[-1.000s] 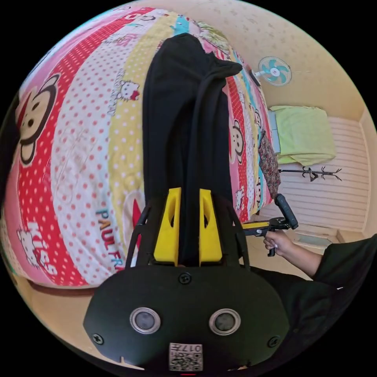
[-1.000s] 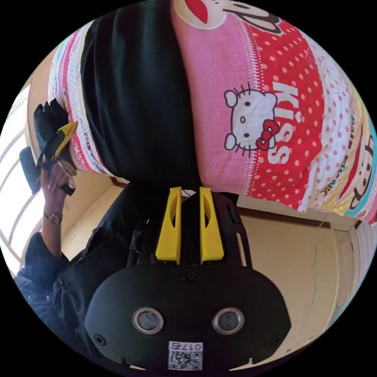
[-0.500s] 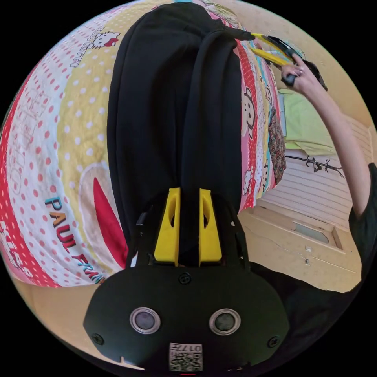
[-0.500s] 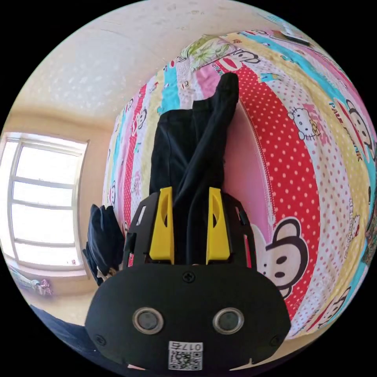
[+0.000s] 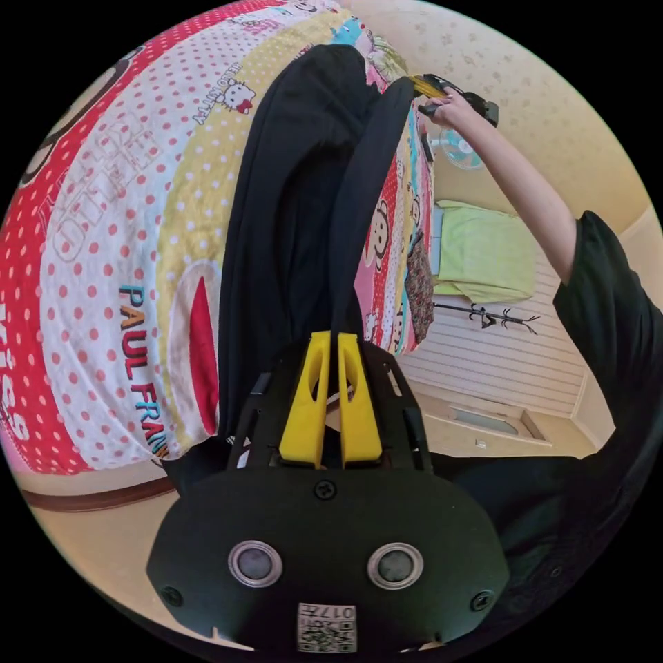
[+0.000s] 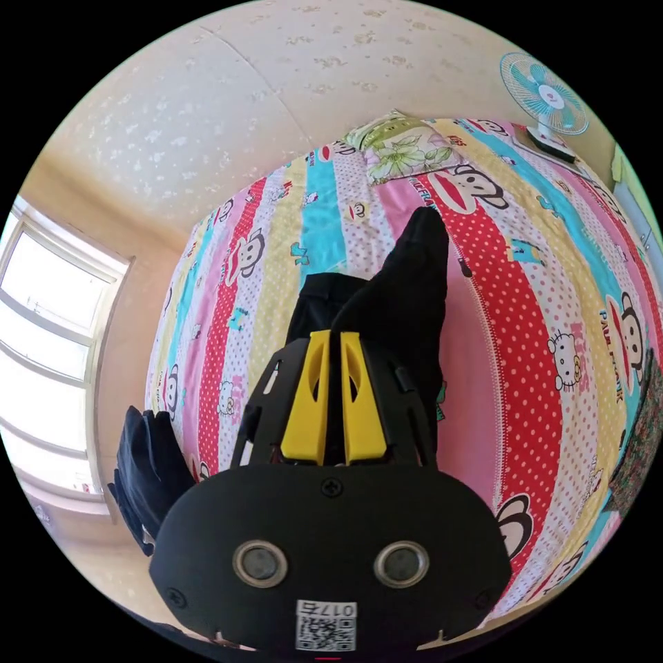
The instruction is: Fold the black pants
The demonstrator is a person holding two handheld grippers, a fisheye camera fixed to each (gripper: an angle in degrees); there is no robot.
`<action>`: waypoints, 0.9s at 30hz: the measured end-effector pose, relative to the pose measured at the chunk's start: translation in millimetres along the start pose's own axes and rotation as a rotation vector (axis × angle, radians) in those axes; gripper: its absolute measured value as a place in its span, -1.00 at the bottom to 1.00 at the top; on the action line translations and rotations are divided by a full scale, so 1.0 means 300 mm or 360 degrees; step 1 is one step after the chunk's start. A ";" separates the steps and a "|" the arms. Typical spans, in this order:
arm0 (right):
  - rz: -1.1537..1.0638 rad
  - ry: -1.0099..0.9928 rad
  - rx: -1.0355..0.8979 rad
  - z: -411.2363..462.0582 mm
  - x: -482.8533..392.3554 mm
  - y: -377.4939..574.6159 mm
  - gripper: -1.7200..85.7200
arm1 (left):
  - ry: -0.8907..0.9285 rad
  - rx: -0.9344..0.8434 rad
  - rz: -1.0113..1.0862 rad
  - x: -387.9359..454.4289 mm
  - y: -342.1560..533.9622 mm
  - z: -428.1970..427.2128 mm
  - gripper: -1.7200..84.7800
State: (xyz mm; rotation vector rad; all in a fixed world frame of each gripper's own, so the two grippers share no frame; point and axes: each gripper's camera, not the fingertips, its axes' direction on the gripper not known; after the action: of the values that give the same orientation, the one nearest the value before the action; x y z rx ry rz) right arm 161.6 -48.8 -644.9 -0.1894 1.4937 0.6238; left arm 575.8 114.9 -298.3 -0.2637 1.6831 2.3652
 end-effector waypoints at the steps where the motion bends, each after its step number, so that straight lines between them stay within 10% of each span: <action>1: -0.0007 -0.0010 -0.0003 0.016 -0.020 -0.007 -0.89 | 0.0003 0.0028 -0.0029 -0.025 -0.008 -0.029 -0.95; 11: -0.0243 -0.0213 -0.0261 0.181 -0.121 0.138 -0.84 | -0.0046 -0.0048 -0.0216 -0.184 -0.025 -0.075 -0.90; 27: -0.0191 -0.0122 -0.1254 -0.211 0.179 1.350 -0.83 | -0.0504 -0.0456 -0.0038 -0.045 -0.042 0.077 -0.84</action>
State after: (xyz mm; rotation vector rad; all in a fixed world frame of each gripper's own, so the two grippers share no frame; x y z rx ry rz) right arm -96.2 271.3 -599.3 -0.8432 1.0874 1.0841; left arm 592.1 139.7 -298.5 0.0445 1.1960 2.4693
